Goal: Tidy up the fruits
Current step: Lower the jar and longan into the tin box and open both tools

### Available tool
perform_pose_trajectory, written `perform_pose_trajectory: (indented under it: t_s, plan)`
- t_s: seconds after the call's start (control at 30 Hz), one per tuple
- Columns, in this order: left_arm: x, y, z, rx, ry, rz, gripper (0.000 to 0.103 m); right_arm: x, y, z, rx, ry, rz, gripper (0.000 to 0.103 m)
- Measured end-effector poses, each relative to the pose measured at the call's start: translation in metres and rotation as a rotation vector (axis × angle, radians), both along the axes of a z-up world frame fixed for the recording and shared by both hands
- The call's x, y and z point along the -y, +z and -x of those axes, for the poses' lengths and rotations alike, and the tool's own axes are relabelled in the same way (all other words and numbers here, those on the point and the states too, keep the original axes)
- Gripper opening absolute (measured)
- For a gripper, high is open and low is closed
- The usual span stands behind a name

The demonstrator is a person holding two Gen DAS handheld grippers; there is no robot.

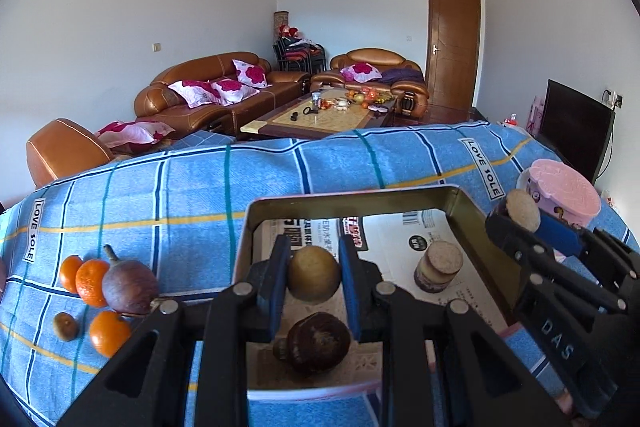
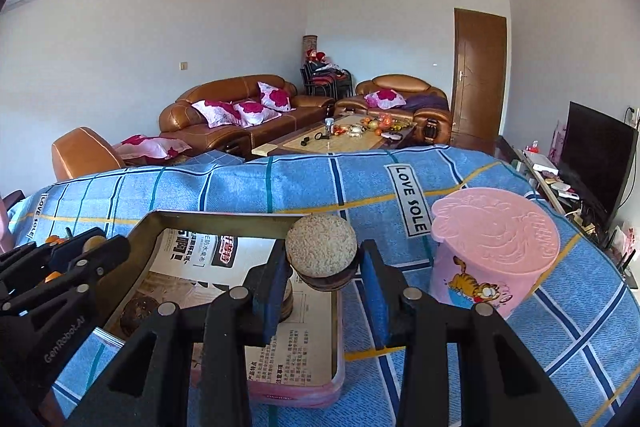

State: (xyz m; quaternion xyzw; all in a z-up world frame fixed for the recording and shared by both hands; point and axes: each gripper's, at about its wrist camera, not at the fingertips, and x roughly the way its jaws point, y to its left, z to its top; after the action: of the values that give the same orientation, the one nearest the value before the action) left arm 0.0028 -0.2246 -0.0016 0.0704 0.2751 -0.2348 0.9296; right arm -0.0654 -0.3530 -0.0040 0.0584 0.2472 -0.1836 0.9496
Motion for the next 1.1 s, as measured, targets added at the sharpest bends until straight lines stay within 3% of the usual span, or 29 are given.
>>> perform_pose_trajectory:
  t_s: [0.3,0.67,0.93,0.97,1.0,1.03,1.1]
  plan:
    - [0.004,-0.009,-0.007,-0.038,-0.018,-0.011,0.027,-0.008,-0.010,-0.008,-0.064,0.097,-0.073,0.039]
    - [0.001,-0.008,-0.008,-0.050,-0.020,0.001,0.027,-0.015,-0.011,-0.009,-0.073,0.163,-0.118,0.040]
    - [0.002,-0.007,-0.005,-0.029,-0.016,-0.006,0.027,-0.013,-0.001,0.002,0.019,0.145,-0.110,0.042]
    - [0.002,-0.007,-0.004,-0.018,-0.011,-0.005,0.030,-0.012,0.002,0.005,0.041,0.129,-0.096,0.043]
    - [0.001,-0.005,-0.002,-0.003,-0.006,-0.004,0.040,-0.012,0.005,0.008,0.063,0.106,-0.078,0.052]
    - [0.000,-0.004,0.001,0.016,-0.001,-0.003,0.048,-0.011,0.007,0.011,0.084,0.082,-0.062,0.068]
    - [-0.003,0.000,0.008,0.059,0.023,0.002,0.082,-0.008,0.011,0.018,0.127,0.044,-0.043,0.078]
